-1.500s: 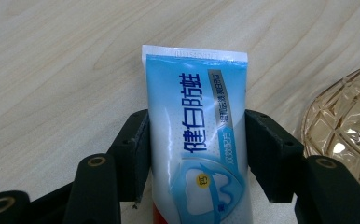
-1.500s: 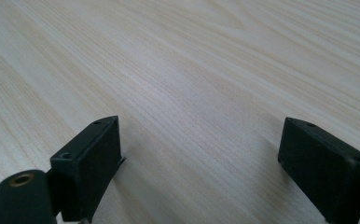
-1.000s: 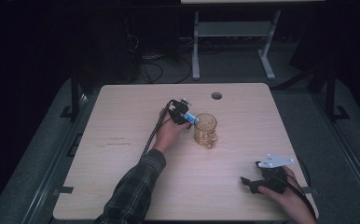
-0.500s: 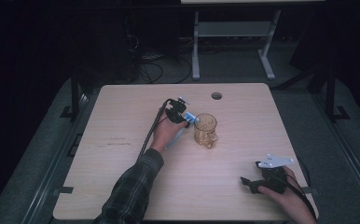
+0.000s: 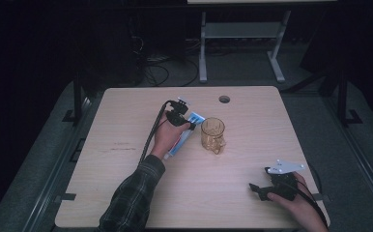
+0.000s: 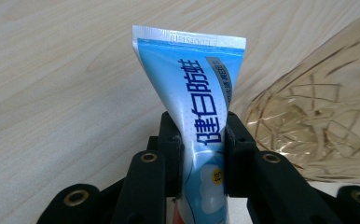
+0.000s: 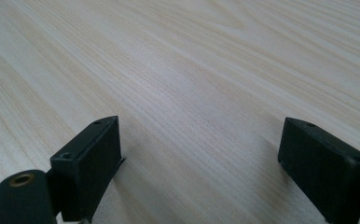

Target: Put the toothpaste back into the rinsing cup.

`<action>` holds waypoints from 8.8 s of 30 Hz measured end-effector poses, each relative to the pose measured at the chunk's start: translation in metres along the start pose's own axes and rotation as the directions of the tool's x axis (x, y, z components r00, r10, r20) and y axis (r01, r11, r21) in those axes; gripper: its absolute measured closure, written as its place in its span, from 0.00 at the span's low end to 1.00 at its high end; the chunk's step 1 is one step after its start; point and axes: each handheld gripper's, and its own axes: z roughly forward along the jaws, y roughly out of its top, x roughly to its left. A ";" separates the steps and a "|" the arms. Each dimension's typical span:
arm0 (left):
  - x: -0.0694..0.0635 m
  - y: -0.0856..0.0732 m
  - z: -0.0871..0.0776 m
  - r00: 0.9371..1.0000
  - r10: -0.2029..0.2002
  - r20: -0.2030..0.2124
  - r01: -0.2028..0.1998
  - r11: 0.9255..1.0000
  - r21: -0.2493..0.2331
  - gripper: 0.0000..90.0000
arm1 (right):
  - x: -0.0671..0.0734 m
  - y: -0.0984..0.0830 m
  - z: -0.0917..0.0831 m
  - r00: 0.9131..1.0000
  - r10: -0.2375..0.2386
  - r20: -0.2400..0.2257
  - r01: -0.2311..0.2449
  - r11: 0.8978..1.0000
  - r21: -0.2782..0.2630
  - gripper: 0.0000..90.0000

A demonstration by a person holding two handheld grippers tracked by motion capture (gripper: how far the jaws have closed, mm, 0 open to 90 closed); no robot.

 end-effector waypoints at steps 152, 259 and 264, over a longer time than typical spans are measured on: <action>-0.074 0.090 -0.058 0.904 0.360 0.233 -0.184 0.816 -0.547 0.80 | 0.001 0.000 0.000 1.000 -0.006 -0.005 0.006 1.000 0.003 0.14; -0.060 0.033 -0.018 0.918 0.342 0.199 -0.217 0.855 -0.470 0.60 | 0.001 0.000 0.000 1.000 -0.008 -0.010 0.008 1.000 -0.001 0.14; -0.059 0.033 -0.019 0.924 0.329 0.192 -0.213 0.864 -0.457 0.51 | 0.001 0.000 0.000 1.000 -0.007 -0.009 0.007 1.000 -0.001 0.14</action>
